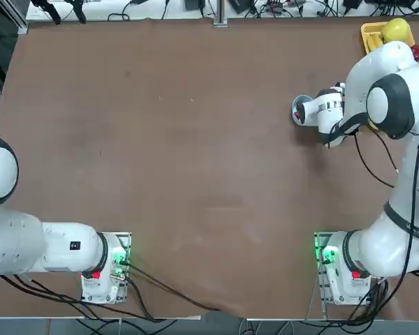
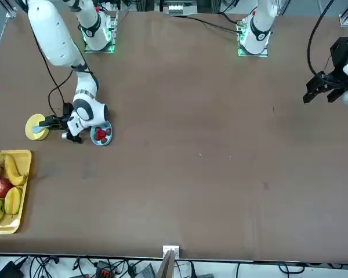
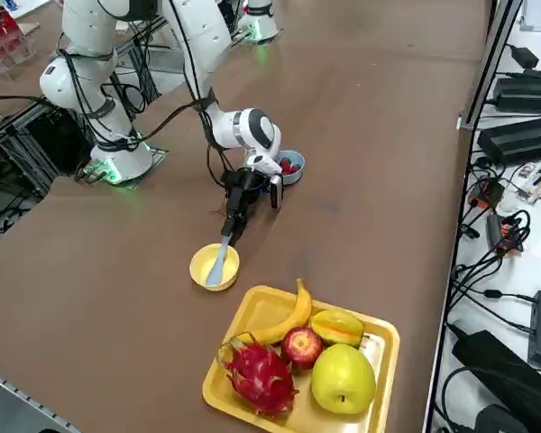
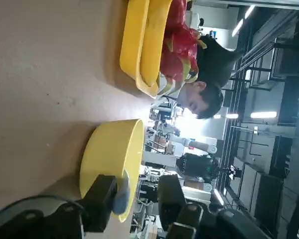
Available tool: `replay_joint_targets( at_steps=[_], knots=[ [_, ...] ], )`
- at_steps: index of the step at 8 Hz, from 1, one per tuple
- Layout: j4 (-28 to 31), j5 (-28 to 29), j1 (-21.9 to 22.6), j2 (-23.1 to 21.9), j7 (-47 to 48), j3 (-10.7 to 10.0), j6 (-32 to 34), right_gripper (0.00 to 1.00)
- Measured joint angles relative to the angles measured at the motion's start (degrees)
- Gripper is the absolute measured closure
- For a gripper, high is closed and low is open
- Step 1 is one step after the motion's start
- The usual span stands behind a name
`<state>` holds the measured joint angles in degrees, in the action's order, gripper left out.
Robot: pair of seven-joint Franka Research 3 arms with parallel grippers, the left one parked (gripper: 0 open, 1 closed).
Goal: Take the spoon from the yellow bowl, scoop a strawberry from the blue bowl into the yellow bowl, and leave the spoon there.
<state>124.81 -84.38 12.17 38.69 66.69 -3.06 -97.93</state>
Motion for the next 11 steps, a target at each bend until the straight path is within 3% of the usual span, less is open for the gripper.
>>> replay_joint_targets(
  at_steps=[6,11],
  knots=[
    [-0.08,0.85,0.09,0.02,0.1,0.15,0.02,0.7],
    [-0.55,1.17,0.09,0.41,0.18,0.15,0.05,0.81]
  ],
)
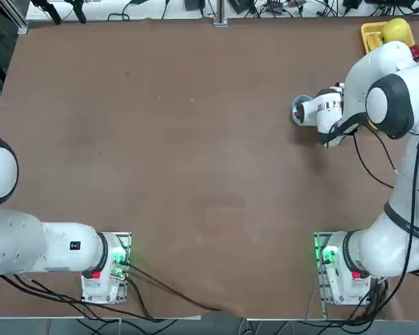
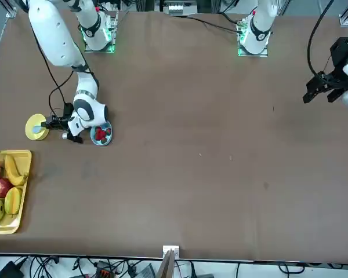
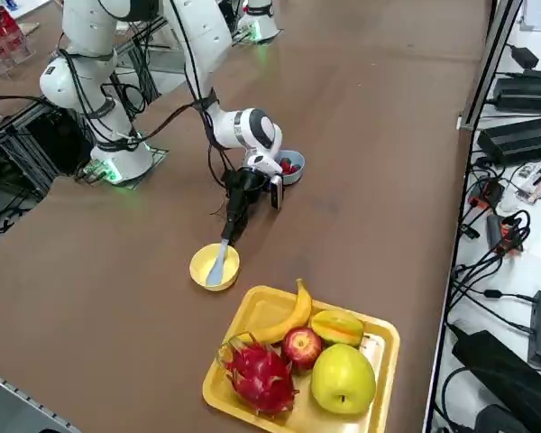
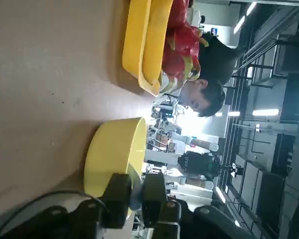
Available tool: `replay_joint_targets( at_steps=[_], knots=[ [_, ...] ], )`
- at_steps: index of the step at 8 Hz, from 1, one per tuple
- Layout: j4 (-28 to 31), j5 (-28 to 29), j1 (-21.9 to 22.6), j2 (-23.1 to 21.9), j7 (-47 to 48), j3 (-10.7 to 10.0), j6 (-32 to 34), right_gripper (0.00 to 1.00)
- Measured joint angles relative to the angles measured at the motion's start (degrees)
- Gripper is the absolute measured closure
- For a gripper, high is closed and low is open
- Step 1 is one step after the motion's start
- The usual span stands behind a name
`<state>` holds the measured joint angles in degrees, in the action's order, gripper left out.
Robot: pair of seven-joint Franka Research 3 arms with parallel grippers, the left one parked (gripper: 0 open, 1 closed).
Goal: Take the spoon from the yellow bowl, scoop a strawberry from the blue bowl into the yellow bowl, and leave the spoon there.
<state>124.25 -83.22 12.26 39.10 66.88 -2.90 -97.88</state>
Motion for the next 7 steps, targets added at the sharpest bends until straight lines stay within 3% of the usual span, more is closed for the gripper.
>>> replay_joint_targets(
  at_steps=[2,7],
  knots=[
    [-1.04,0.82,0.04,0.25,0.01,0.0,0.44,0.89],
    [-6.06,3.71,1.11,-0.02,-0.51,0.13,2.69,0.89]
  ],
)
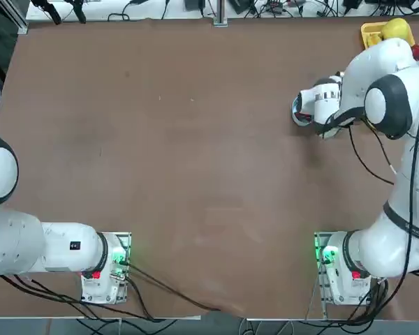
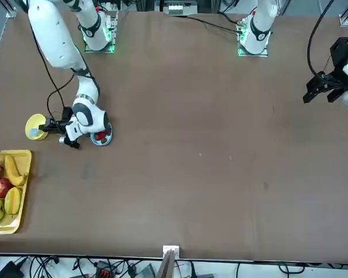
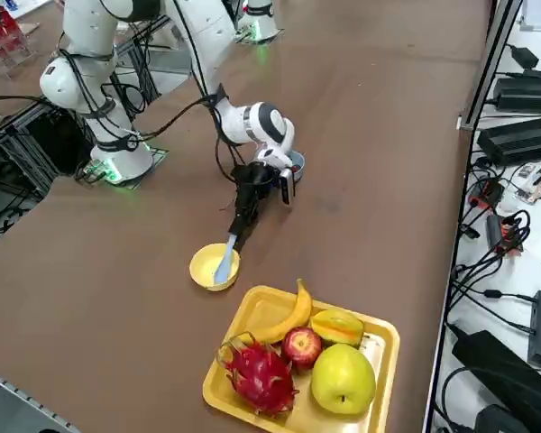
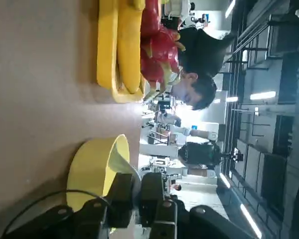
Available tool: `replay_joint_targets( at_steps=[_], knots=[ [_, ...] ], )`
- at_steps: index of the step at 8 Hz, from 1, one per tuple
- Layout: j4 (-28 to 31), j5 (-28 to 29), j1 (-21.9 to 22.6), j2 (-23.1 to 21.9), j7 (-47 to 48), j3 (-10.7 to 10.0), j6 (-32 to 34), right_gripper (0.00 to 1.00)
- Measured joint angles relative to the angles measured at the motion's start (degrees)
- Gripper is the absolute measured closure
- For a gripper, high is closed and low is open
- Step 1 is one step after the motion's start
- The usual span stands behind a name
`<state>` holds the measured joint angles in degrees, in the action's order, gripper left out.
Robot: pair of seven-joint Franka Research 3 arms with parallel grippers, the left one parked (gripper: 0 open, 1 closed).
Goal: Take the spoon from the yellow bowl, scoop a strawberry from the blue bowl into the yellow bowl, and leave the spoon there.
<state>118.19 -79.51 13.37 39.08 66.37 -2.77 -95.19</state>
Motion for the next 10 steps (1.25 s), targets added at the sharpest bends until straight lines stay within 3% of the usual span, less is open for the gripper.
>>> replay_joint_targets(
  at_steps=[2,5,7,10],
  knots=[
    [-2.25,2.94,1.29,-2.13,-4.76,0.02,0.53,0.89],
    [-5.53,10.26,2.7,-8.94,-16.9,0.09,1.25,0.89],
    [-10.54,20.73,5.29,-12.53,-24.66,0.37,4.53,0.89],
    [-21.86,37.84,10.41,-14.1,-31.41,0.58,10.88,0.89]
  ],
)
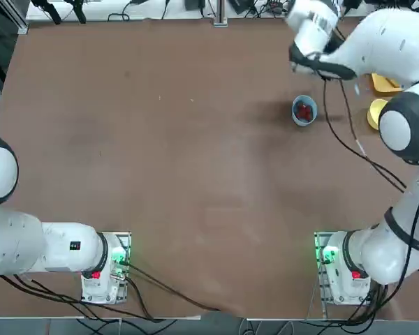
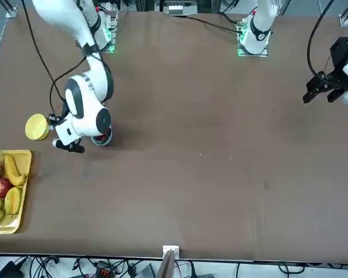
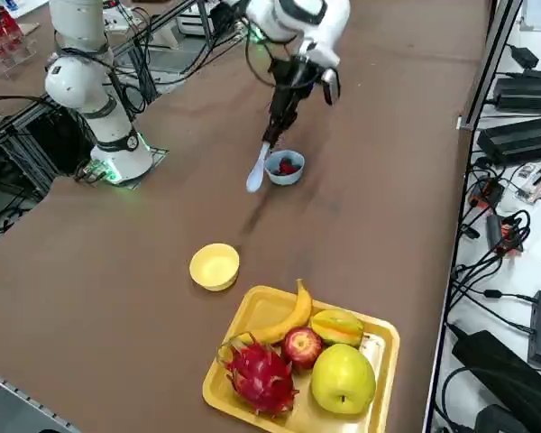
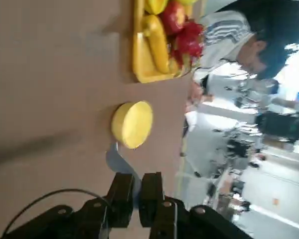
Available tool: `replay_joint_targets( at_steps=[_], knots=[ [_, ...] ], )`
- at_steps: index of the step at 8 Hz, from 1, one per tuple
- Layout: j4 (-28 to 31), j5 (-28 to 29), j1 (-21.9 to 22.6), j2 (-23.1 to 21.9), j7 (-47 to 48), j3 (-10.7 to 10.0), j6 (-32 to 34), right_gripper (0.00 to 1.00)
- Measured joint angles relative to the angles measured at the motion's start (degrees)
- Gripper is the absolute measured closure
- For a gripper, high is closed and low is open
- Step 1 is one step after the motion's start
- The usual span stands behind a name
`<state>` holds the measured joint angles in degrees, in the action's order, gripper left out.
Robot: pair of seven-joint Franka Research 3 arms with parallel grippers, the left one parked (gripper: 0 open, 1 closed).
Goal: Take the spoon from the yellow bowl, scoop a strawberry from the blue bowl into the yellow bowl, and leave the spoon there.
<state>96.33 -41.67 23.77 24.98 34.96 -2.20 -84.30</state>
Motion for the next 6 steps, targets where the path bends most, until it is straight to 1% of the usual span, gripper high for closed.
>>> replay_joint_targets(
  at_steps=[3,4,6],
  knots=[
    [-7.03,17.58,0.22,0.0,-0.54,-0.46,-0.63,0.89],
    [-8.77,23.02,-0.1,-0.13,-0.57,-1.0,-2.56,0.89],
    [-10.03,32.83,-2.56,-1.39,-0.8,-1.43,-6.82,0.89]
  ],
)
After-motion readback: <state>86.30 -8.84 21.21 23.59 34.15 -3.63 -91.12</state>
